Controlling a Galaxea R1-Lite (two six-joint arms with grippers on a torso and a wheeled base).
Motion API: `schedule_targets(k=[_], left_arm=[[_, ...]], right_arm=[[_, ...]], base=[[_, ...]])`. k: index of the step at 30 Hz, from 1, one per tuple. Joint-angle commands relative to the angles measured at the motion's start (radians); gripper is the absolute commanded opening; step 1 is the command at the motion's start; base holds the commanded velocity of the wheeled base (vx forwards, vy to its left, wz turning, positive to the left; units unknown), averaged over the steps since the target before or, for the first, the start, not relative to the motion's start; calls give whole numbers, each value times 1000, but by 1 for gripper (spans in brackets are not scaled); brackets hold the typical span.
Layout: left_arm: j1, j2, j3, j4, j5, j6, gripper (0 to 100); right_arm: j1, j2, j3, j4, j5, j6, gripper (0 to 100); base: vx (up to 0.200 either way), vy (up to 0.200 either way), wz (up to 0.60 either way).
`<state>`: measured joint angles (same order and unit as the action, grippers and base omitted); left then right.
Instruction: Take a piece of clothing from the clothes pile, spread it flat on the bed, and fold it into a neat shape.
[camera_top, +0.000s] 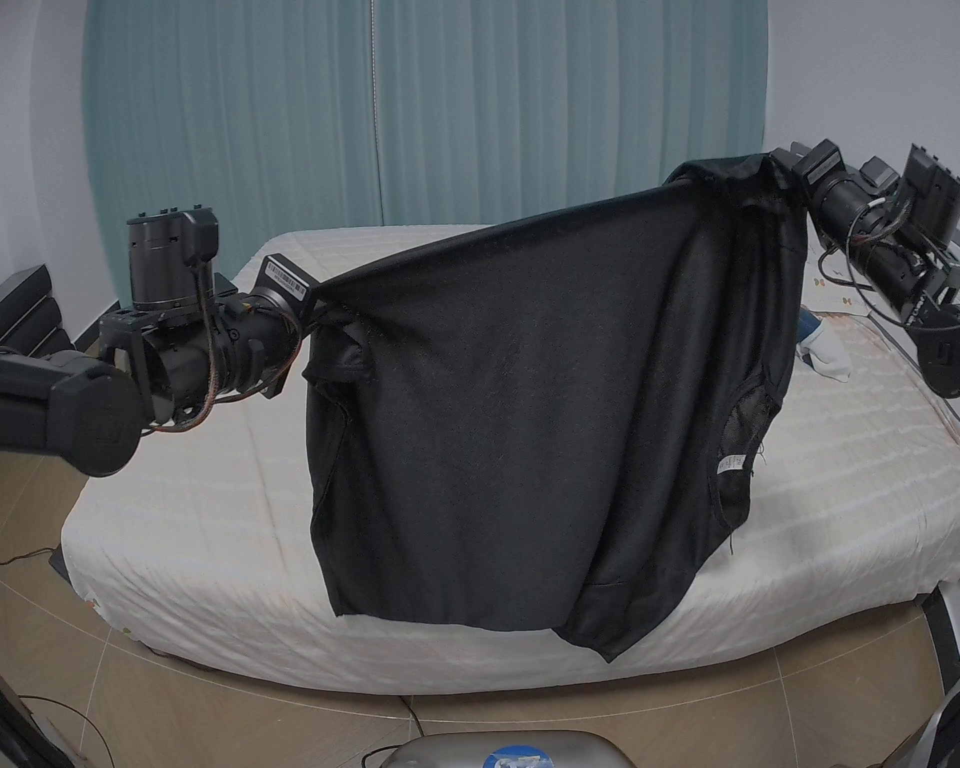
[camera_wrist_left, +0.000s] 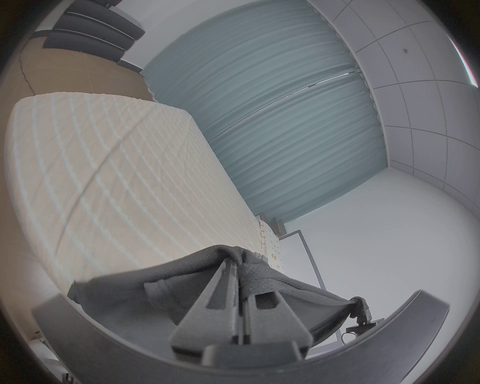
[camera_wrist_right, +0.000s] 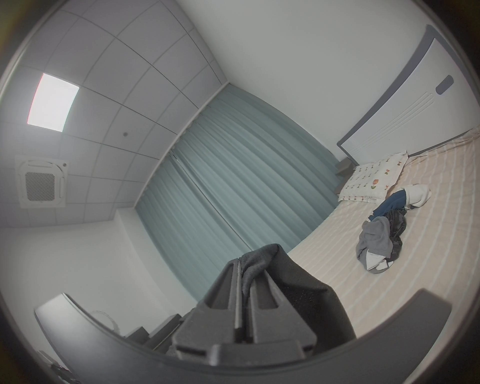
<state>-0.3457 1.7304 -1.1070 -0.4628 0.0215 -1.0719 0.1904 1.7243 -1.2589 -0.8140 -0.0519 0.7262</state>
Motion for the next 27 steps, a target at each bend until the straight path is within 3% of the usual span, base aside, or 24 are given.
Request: schedule_targets(k=[1, 17, 27], left_arm=[[8, 138, -80, 3, 2, 1, 0], [7, 437, -327, 4, -17, 1, 0], [4, 610, -352, -5, -8, -5, 0]], right_arm=[[-11, 149, -42, -43, -5, -17, 0], [3, 420, -105, -238, -8, -79, 0], [21, 676, -163, -290, -72, -93, 0]], base=[[200, 0, 0], [200, 0, 0], [0, 0, 0]])
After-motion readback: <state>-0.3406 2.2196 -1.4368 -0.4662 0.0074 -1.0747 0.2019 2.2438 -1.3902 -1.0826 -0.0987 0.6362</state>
